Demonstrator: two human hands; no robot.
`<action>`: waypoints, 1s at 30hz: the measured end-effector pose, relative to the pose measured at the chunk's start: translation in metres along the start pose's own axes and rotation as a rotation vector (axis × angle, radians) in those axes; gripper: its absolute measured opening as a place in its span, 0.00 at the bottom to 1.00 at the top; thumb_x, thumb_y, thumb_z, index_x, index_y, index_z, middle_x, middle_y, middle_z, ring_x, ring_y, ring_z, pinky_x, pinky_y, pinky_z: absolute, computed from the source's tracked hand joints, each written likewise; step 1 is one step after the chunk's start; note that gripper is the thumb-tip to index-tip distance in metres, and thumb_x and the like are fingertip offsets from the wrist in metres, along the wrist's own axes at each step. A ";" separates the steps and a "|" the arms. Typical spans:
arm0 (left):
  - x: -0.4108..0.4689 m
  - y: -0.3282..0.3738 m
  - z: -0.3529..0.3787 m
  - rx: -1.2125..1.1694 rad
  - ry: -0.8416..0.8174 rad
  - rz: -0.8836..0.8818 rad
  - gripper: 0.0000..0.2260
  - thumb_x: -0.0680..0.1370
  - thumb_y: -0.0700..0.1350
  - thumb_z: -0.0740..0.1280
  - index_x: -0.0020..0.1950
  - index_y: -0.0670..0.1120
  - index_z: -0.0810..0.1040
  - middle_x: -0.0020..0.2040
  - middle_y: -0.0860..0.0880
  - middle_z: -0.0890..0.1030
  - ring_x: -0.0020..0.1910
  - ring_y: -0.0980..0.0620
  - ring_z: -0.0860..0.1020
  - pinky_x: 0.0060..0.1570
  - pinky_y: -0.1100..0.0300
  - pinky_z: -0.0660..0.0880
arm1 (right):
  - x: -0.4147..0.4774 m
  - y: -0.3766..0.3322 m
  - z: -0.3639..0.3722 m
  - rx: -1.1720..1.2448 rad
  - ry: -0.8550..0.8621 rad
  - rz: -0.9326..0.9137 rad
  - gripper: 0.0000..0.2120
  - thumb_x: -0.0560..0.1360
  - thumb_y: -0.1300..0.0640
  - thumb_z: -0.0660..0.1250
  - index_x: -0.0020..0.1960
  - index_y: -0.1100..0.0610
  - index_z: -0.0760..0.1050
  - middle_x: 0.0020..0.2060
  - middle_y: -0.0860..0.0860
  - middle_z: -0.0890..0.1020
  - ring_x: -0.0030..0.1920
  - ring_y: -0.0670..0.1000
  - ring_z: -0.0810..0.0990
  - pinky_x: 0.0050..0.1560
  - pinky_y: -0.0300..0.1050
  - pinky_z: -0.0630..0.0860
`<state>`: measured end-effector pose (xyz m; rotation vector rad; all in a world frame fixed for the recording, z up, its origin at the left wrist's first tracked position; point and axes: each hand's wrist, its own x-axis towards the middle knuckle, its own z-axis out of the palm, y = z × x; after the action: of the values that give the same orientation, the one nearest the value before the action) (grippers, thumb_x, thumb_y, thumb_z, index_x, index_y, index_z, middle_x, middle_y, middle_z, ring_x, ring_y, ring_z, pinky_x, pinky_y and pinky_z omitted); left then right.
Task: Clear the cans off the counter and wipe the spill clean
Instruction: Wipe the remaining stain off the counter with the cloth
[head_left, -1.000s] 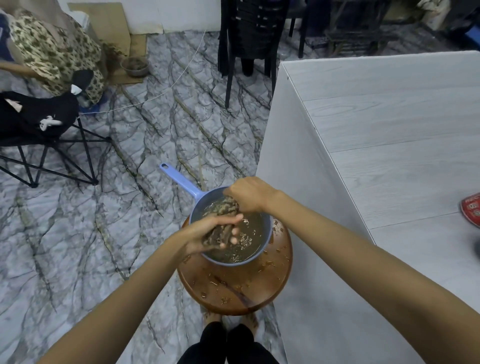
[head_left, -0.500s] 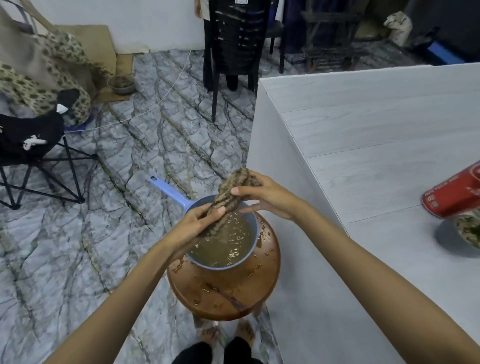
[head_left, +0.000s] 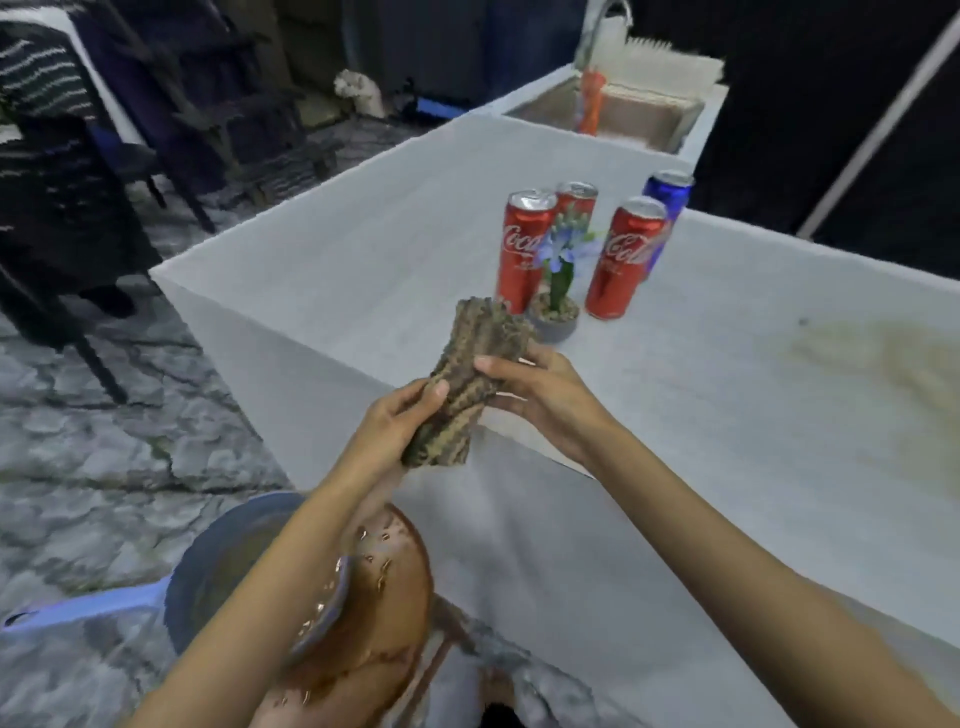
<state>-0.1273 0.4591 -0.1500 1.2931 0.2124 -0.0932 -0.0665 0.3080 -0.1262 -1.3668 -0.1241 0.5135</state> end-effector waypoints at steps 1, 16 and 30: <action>0.005 -0.001 0.019 -0.036 -0.079 -0.027 0.11 0.78 0.45 0.61 0.55 0.43 0.79 0.41 0.49 0.84 0.36 0.54 0.81 0.32 0.63 0.76 | -0.014 -0.006 -0.017 0.019 0.062 -0.028 0.09 0.72 0.64 0.68 0.52 0.59 0.78 0.47 0.54 0.83 0.46 0.52 0.82 0.48 0.42 0.81; 0.031 -0.053 0.263 0.203 -0.512 -0.215 0.14 0.70 0.41 0.71 0.54 0.38 0.79 0.49 0.42 0.83 0.43 0.49 0.81 0.41 0.61 0.76 | -0.164 -0.032 -0.222 0.052 0.599 -0.038 0.16 0.74 0.55 0.68 0.59 0.63 0.76 0.49 0.55 0.82 0.46 0.52 0.81 0.50 0.44 0.78; 0.051 -0.087 0.311 1.173 -0.172 0.259 0.15 0.77 0.49 0.63 0.60 0.44 0.78 0.61 0.41 0.77 0.64 0.41 0.70 0.63 0.53 0.68 | -0.147 -0.006 -0.258 -1.237 0.802 0.021 0.26 0.79 0.49 0.56 0.73 0.57 0.56 0.70 0.58 0.63 0.69 0.58 0.64 0.65 0.52 0.65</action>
<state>-0.0614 0.1397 -0.1622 2.4525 -0.2089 -0.1108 -0.0973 0.0138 -0.1451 -2.6797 0.2870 -0.2206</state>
